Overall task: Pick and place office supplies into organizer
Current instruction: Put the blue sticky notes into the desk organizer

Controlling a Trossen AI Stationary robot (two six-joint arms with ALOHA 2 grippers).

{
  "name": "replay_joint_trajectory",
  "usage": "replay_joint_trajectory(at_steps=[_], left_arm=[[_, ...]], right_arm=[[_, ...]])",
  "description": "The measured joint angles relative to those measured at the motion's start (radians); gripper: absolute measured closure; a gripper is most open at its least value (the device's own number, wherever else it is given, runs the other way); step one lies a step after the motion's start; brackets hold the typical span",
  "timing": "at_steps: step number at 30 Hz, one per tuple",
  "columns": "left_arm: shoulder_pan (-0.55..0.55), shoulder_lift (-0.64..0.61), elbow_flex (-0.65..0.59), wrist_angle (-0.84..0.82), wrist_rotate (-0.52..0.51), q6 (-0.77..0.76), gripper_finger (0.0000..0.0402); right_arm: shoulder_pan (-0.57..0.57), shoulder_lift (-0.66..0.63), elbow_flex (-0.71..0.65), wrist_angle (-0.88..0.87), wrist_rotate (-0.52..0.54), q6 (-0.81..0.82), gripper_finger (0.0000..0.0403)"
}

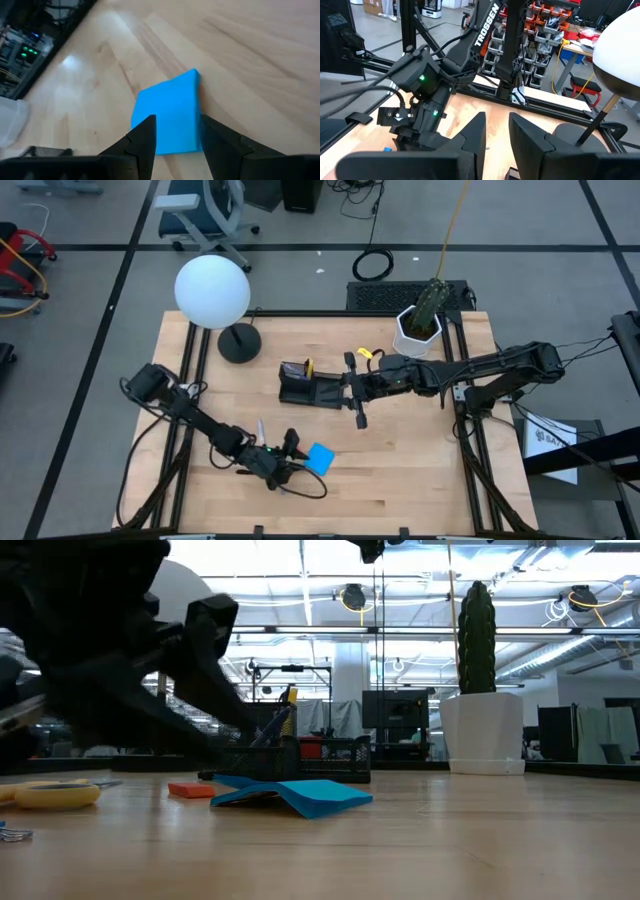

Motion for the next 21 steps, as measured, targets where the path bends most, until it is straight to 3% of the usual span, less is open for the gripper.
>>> replay_joint_trajectory(at_steps=[21], left_arm=[[0.005, 0.014, -0.001, -0.056, -0.031, -0.079, 0.0247]], right_arm=[[0.000, 0.000, 0.000, 0.004, 0.000, 0.000, 0.0328]])
